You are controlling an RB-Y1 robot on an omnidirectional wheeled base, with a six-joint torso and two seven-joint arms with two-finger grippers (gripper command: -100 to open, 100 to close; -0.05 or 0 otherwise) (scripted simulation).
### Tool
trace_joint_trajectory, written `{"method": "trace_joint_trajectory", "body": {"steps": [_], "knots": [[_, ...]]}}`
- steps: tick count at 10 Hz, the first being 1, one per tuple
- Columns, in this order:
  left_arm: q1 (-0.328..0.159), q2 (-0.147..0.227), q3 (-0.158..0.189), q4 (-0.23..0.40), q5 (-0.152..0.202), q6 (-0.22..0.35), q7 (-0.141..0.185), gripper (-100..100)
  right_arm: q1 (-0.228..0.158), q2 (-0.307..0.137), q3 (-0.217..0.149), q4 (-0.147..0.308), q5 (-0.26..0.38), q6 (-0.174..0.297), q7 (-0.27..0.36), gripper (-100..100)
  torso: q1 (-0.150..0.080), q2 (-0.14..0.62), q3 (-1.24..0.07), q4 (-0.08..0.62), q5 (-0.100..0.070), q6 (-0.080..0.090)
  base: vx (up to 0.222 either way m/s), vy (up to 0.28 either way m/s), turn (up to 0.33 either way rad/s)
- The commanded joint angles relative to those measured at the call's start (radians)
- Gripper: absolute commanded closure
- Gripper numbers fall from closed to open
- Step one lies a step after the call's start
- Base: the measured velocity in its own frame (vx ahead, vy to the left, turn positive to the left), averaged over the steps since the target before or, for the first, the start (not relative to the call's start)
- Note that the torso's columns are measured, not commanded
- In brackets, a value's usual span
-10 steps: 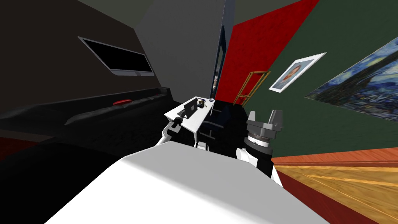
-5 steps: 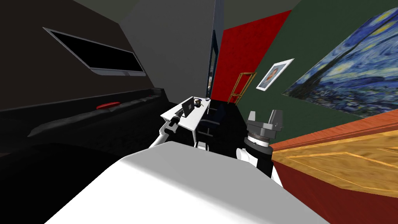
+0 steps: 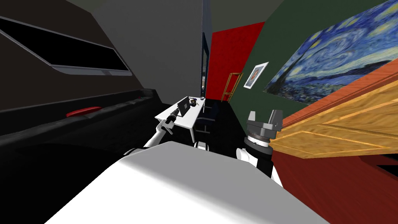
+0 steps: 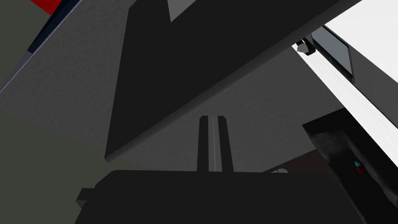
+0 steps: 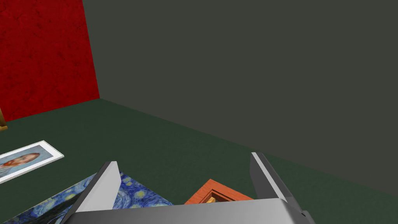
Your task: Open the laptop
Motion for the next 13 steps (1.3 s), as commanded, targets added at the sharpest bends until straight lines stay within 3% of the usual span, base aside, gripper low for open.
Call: {"method": "trace_joint_trajectory", "body": {"steps": [1,2,3,4,5,6,7,8,9,10,11,13], "knots": [[-0.003,0.059,0.043,0.056,0.064,0.007,0.045,100,0.0,0.0,0.0,0.0,0.0,0.0,0.0,0,0.0,0.003,0.002,0.001,0.0,-0.001,-0.119,-0.014,-0.122],[-0.021,0.096,0.072,0.111,0.104,0.005,0.072,100,0.0,0.0,0.0,0.0,0.0,0.0,0.0,0,-0.001,0.001,0.001,0.0,0.0,-0.002,-0.1,-0.028,-0.419],[-0.021,0.096,0.072,0.111,0.105,0.005,0.072,100,0.0,0.0,0.0,0.0,0.0,0.0,0.0,0,-0.001,-0.001,-0.001,0.0,-0.001,-0.002,-0.076,-0.016,0.026],[-0.039,0.133,0.101,0.145,0.145,0.004,0.099,100,0.0,0.0,0.0,0.0,0.0,0.0,0.0,0,0.0,-0.003,-0.002,-0.001,0.0,-0.001,-0.113,-0.014,-0.301],[-0.039,0.133,0.101,0.166,0.145,0.004,0.099,100,0.0,0.0,0.0,0.0,0.0,0.0,0.0,0,0.0,0.0,0.0,0.0,0.0,0.001,-0.099,-0.01,-0.18],[-0.057,0.171,0.13,0.2,0.186,0.002,0.127,100,0.0,0.0,0.0,0.0,0.0,0.0,0.0,0,0.0,-0.001,0.0,0.0,0.0,-0.002,-0.092,-0.017,-0.246],[-0.057,0.171,0.13,0.22,0.186,0.002,0.127,100,0.0,0.0,0.0,0.0,0.0,0.0,0.0,0,0.0,0.0,0.0,0.0,0.0,-0.001,-0.078,-0.019,-0.169],[-0.075,0.208,0.159,0.25,0.226,0.001,0.154,100,0.0,0.0,0.0,0.0,0.0,0.0,0.0,0,-0.001,-0.001,0.0,0.0,0.0,-0.001,-0.093,-0.033,-0.318],[-0.075,0.208,0.159,0.275,0.226,0.001,0.154,100,0.0,0.0,0.0,0.0,0.0,0.0,0.0,0,-0.001,0.0,0.0,0.0,-0.001,0.0,-0.09,-0.02,-0.153],[-0.07,0.201,0.155,0.256,0.22,0.0,0.148,100,0.0,0.0,0.0,0.0,0.0,0.0,0.0,0,0.0,0.0,0.0,0.0,0.0,-0.002,-0.036,-0.006,-0.002],[-0.068,0.223,0.174,0.244,0.199,-0.008,0.129,-100,0.001,0.0,0.0,0.0,0.0,0.0,0.0,0,0.001,-0.002,-0.001,-0.001,0.0,-0.001,0.075,-0.077,0.07],[-0.066,0.236,0.187,0.234,0.184,-0.013,0.114,-100,0.001,0.0,0.0,0.0,0.0,0.0,0.0,0,-0.004,-0.006,-0.004,-0.002,-0.001,0.0,0.109,-0.119,0.04]]}}
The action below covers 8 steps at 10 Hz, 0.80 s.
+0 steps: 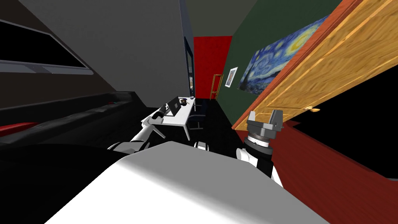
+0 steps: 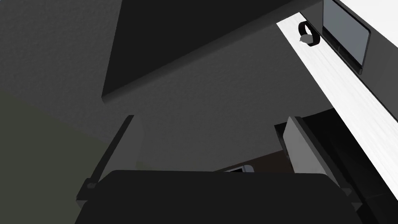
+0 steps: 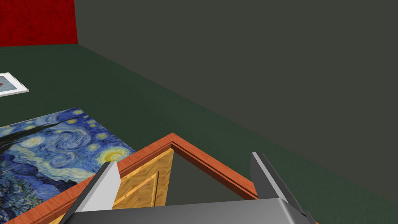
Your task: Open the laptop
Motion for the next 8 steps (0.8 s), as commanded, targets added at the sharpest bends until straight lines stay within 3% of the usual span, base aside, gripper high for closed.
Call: {"method": "trace_joint_trajectory", "body": {"steps": [1,2,3,4,5,6,7,8], "knots": [[0.008,0.018,0.03,-0.036,-0.034,0.0,-0.033,-100,0.0,0.0,0.0,0.0,0.0,0.0,0.0,0,0.0,0.001,0.001,0.001,0.0,0.0,0.142,-0.153,0.081],[0.01,0.029,0.041,-0.044,-0.048,-0.005,-0.047,-100,0.0,0.0,0.0,0.0,0.0,0.0,0.0,0,0.0,0.003,0.002,0.002,0.0,0.001,0.118,-0.167,0.061],[0.005,0.022,0.033,-0.025,-0.04,-0.008,-0.038,-100,0.0,0.0,0.0,0.0,0.0,0.0,0.0,0,0.001,0.006,0.004,0.002,0.0,0.002,0.05,-0.08,0.015],[-0.013,0.034,0.085,0.025,-0.06,-0.023,-0.057,-100,0.0,0.0,0.0,0.0,0.0,0.0,0.0,0,0.007,0.01,0.006,0.003,0.002,0.001,-0.069,0.001,-0.309],[-0.013,0.034,0.088,0.033,-0.06,-0.023,-0.057,-100,-0.001,0.0,0.0,0.0,0.0,0.0,0.0,0,0.01,0.014,0.009,0.004,0.003,0.002,-0.094,0.032,-0.244],[-0.029,0.046,0.128,0.079,-0.078,-0.037,-0.072,-100,-0.001,0.0,0.0,0.0,0.0,0.0,0.0,0,0.01,0.012,0.008,0.004,0.003,-0.001,-0.122,0.036,-0.386],[-0.029,0.046,0.141,0.092,-0.078,-0.037,-0.072,-100,-0.001,0.0,0.0,0.0,0.0,0.0,0.0,0,0.006,0.01,0.006,0.003,0.002,0.0,-0.105,0.039,-0.212],[-0.046,0.059,0.177,0.131,-0.096,-0.05,-0.088,-100,-0.001,0.0,0.0,0.0,0.0,0.0,0.0,0,0.005,0.006,0.004,0.002,0.001,-0.002,-0.117,0.066,-0.302]]}}
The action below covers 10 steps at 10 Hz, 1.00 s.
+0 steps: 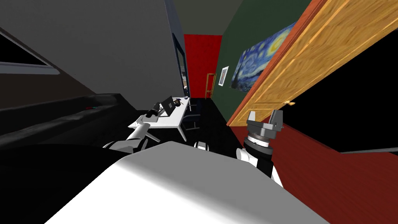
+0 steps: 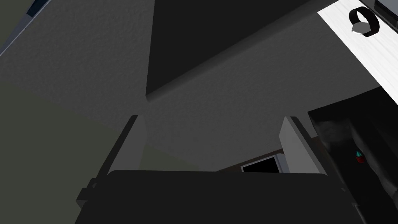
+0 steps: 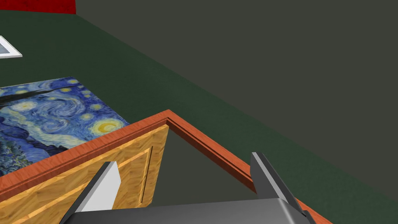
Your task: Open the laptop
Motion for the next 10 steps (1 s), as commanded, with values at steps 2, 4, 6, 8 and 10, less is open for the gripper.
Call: {"method": "trace_joint_trajectory", "body": {"steps": [2,4,6,8,10], "knots": [[-0.029,0.026,0.102,0.119,-0.037,-0.034,-0.032,-100,0.0,0.0,0.0,0.0,0.0,0.0,0.0,0,-0.001,-0.001,-0.001,0.0,0.0,0.001,-0.124,0.041,-0.264],[-0.045,0.038,0.153,0.182,-0.055,-0.047,-0.047,-100,0.0,0.0,0.0,0.0,0.0,0.0,0.0,0,-0.003,-0.001,-0.001,0.0,-0.001,0.0,-0.105,0.013,-0.276],[-0.062,0.051,0.206,0.228,-0.073,-0.061,-0.063,-100,0.0,0.0,0.0,0.0,0.0,0.0,0.0,0,-0.001,0.0,0.0,0.0,0.0,0.0,-0.107,0.009,-0.314],[-0.062,0.051,0.226,0.245,-0.073,-0.061,-0.063,-100,0.0,0.0,0.0,0.0,0.0,0.0,0.0,0,0.0,0.0,0.0,0.0,0.0,0.0,-0.073,0.011,-0.071],[-0.078,0.063,0.279,0.303,-0.091,-0.074,-0.078,-100,0.0,0.0,0.0,0.0,0.0,0.0,0.0,0,-0.001,-0.001,-0.001,0.0,0.0,0.003,-0.083,0.0,-0.285]]}}
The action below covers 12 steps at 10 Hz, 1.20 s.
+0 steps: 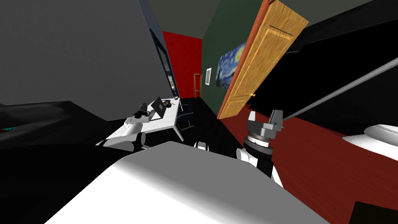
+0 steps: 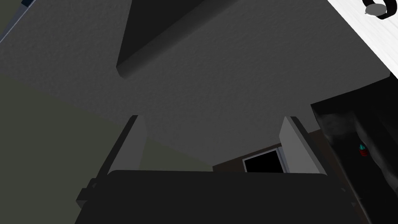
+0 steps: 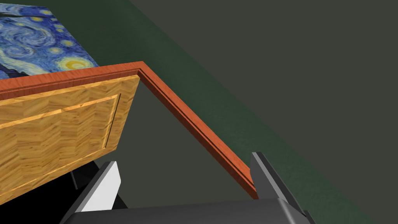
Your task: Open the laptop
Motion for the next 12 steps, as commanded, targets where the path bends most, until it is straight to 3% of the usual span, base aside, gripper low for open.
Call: {"method": "trace_joint_trajectory", "body": {"steps": [1,2,3,4,6,7,9,10,12], "knots": [[-0.005,0.011,0.073,0.051,-0.023,-0.003,-0.02,-100,0.0,0.0,0.0,0.0,0.0,0.0,0.0,0,0.0,0.001,0.001,0.0,0.0,-0.003,-0.128,0.003,-0.381],[-0.005,0.011,0.083,0.037,-0.023,-0.003,-0.02,-100,0.0,0.0,0.0,0.0,0.0,0.0,0.0,0,0.0,0.004,0.002,0.001,0.0,-0.001,-0.112,0.01,-0.18],[-0.005,0.011,0.083,0.062,-0.023,-0.003,-0.02,-100,0.0,0.0,0.0,0.0,0.0,0.0,0.0,0,0.001,0.002,0.002,0.001,0.0,-0.003,-0.043,0.004,0.045],[-0.022,0.023,0.131,0.102,-0.041,-0.017,-0.036,-100,0.0,0.0,0.0,0.0,0.0,0.0,0.0,0,0.001,-0.002,-0.001,0.0,0.0,-0.003,-0.092,-0.002,-0.287],[-0.022,0.023,0.136,0.121,-0.041,-0.017,-0.036,-100,0.0,0.0,0.0,0.0,0.0,0.0,0.0,0,0.0,0.0,0.001,0.0,0.0,-0.002,-0.064,-0.006,-0.139],[-0.038,0.036,0.183,0.171,-0.058,-0.03,-0.051,-100,0.001,0.0,0.0,0.0,0.0,0.0,0.0,0,0.0,-0.001,0.0,0.0,0.0,-0.003,-0.055,-0.003,-0.28],[-0.041,0.04,0.178,0.182,-0.056,-0.034,-0.048,-100,0.0,0.0,0.0,0.0,0.0,0.0,0.0,0,0.0,0.002,0.001,0.001,0.0,-0.002,-0.057,-0.008,-0.142],[-0.022,0.023,0.136,0.136,-0.041,-0.017,-0.036,100,0.001,0.0,0.0,0.0,0.0,0.0,0.0,0,0.001,0.0,0.001,0.0,0.0,-0.003,0.065,0.007,0.399],[-0.022,0.023,0.136,0.121,-0.041,-0.017,-0.036,100,0.001,0.0,0.0,0.0,0.0,0.0,0.0,0,0.001,-0.004,-0.002,-0.001,0.0,-0.001,0.07,0.0,0.127]]}}
